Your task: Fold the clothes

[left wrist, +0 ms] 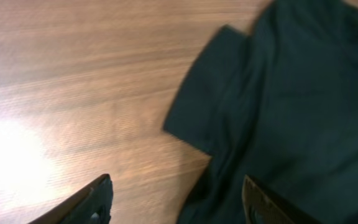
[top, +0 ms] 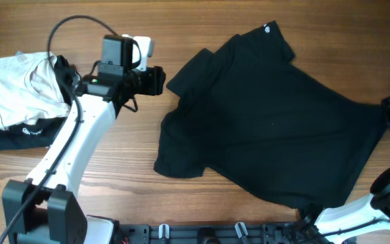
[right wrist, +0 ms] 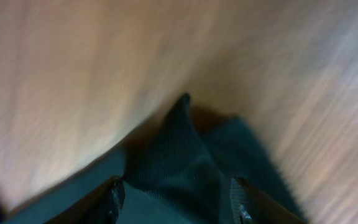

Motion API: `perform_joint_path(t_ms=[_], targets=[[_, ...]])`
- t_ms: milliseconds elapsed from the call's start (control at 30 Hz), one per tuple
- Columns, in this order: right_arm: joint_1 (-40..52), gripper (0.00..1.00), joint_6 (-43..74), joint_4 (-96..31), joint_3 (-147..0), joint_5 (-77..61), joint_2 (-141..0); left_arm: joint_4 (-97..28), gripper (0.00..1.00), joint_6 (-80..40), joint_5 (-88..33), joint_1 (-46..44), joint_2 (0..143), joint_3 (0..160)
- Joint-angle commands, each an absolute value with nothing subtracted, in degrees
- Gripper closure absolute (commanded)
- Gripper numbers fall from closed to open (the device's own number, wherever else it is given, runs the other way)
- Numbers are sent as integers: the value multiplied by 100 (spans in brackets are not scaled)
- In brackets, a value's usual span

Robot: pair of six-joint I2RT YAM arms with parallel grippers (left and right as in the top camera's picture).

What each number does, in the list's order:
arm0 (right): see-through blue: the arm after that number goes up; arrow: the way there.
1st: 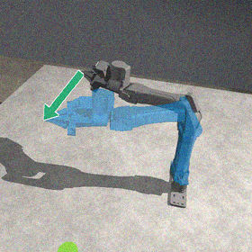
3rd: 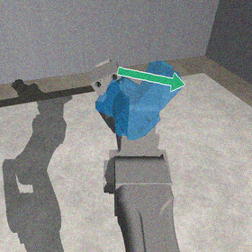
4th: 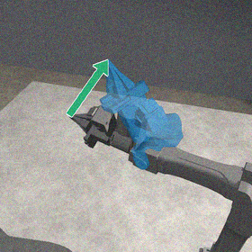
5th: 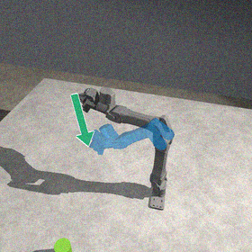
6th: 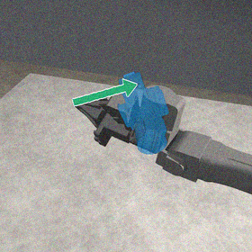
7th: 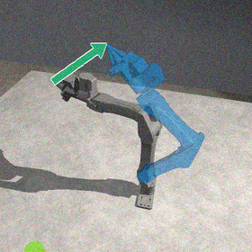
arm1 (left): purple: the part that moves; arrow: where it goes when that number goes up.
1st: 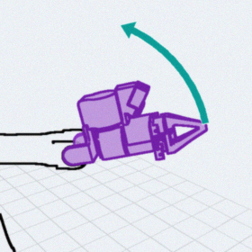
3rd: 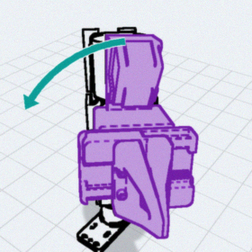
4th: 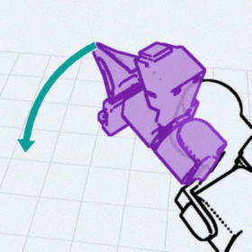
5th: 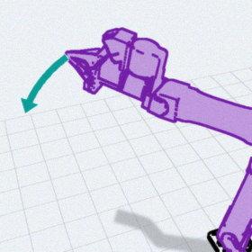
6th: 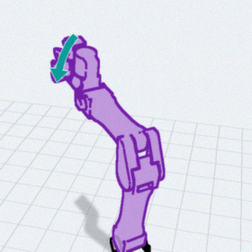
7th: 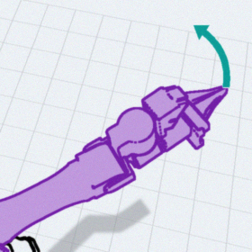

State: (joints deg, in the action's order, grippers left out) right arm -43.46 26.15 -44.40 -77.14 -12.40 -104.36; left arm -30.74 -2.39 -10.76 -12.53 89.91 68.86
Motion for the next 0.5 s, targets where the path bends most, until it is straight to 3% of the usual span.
perform_joint_path(t_ms=[0,100,200,333,367,400,467], targets=[[-4086,38,2097,-4779,-7832,-2453,-9629,-2836,36,137,-1219,-1553,9564,6869],[-3975,36,2156,-5142,-7832,-2082,-9039,-2488,33,349,-1223,-1662,10265,6869],[-4014,33,2735,-5214,-7832,-722,-8801,-2294,34,346,-1221,-1706,10702,6869],[-4213,11,3514,-5151,-7828,998,-9061,-2357,32,349,-1216,-1704,10759,6869],[-4270,10,3498,-5043,-7828,985,-9120,-2362,31,346,-1219,-1704,10759,6869],[-4320,0,3393,-4899,-7828,829,-9174,-2377,30,346,-1219,-1704,10759,6869],[-4353,0,2086,-4381,-7826,-484,-9317,-2379,28,346,-1219,-1704,10759,6869]])
